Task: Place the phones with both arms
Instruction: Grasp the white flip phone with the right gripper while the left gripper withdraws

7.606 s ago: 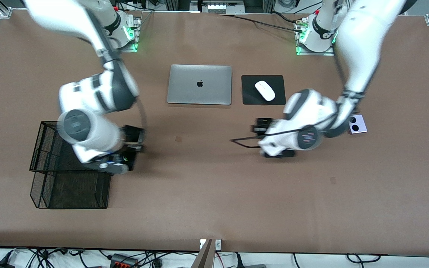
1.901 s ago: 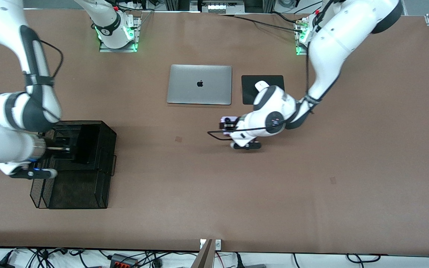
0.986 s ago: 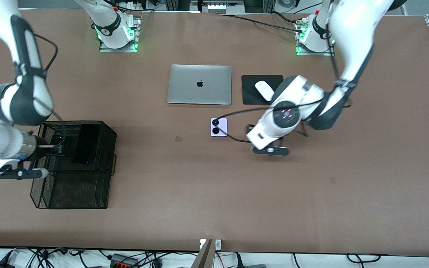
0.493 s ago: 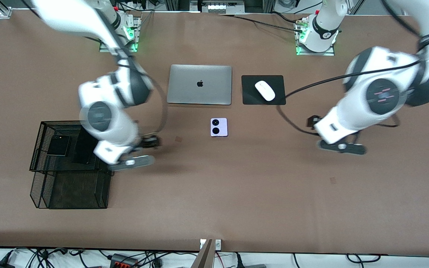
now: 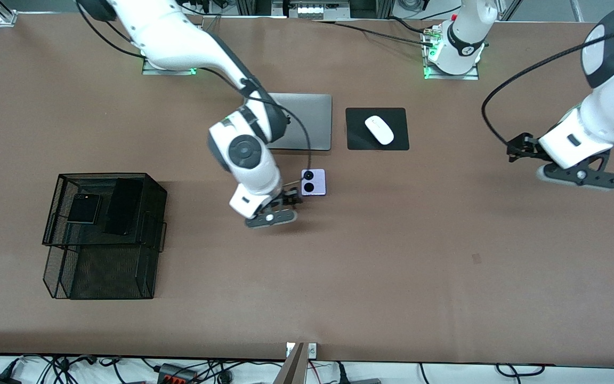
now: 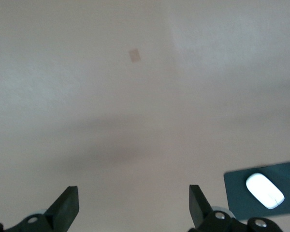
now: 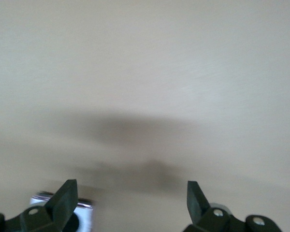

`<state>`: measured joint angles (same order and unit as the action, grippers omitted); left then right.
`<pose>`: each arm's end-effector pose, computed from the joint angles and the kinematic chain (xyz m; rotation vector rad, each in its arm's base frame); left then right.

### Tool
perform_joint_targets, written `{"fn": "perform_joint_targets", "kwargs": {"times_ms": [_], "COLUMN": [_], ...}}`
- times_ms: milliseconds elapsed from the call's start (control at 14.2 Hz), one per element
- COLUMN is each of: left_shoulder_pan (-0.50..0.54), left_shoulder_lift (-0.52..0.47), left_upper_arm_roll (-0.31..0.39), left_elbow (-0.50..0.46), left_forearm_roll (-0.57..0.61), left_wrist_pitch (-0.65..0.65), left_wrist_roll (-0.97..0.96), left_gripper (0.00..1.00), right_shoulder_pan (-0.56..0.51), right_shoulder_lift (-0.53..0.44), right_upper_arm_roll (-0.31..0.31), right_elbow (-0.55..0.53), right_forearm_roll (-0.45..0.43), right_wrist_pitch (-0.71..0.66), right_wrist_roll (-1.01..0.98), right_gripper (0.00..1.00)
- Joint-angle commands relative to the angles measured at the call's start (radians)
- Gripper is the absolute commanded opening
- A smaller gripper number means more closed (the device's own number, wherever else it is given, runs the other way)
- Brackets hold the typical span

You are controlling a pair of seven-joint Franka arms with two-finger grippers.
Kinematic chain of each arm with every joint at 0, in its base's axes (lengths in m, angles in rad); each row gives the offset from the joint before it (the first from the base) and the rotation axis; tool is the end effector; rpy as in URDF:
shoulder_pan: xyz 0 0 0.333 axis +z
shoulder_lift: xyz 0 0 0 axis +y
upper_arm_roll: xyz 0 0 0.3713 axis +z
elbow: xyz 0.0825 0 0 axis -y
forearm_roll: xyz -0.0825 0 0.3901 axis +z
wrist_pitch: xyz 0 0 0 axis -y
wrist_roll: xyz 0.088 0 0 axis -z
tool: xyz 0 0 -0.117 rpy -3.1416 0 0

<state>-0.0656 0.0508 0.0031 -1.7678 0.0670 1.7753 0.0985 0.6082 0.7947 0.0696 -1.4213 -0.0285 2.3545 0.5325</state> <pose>0.5818 -0.0300 0.5634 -3.0643 0.2704 0.0684 0.6218 0.4832 0.2628 -3.0287 -0.2119 -0.1526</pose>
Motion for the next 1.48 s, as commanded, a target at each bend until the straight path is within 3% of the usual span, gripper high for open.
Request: {"fn": "perform_joint_targets", "kwargs": {"times_ms": [0, 704, 845, 986, 1127, 1408], "left_shoulder_pan": [-0.016, -0.008, -0.003, 0.003, 0.065, 0.067], "left_shoulder_lift": [-0.083, -0.059, 0.015, 0.05, 0.055, 0.057], "left_upper_arm_roll": [0.018, 0.011, 0.018, 0.021, 0.02, 0.012], "left_elbow": [-0.108, -0.021, 0.087, 0.157, 0.182, 0.182], "left_forearm_roll": [-0.024, -0.064, -0.171, -0.174, -0.183, -0.176], "left_wrist_pitch": [0.085, -0.005, -0.052, -0.1, -0.097, -0.103], "left_wrist_roll": [-0.035, -0.181, -0.183, -0.187, -0.175, -0.189], "left_gripper": [1.0, 1.0, 1.0, 1.0, 1.0, 1.0], "right_shoulder_pan": [0.082, 0.16, 0.162, 0.168, 0.183, 0.194], "right_shoulder_lift": [0.05, 0.095, 0.095, 0.097, 0.097, 0.11], "right_upper_arm_roll": [-0.017, -0.022, -0.021, -0.021, -0.021, -0.022], "right_elbow": [0.019, 0.018, 0.018, 0.016, 0.013, 0.01], "right_forearm_roll": [0.005, -0.031, -0.056, -0.06, -0.059, -0.067], "right_wrist_pitch": [0.061, 0.057, 0.054, 0.052, 0.051, 0.02], "right_wrist_roll": [0.128, 0.144, 0.142, 0.142, 0.142, 0.142], "right_gripper": [1.0, 1.0, 1.0, 1.0, 1.0, 1.0]}}
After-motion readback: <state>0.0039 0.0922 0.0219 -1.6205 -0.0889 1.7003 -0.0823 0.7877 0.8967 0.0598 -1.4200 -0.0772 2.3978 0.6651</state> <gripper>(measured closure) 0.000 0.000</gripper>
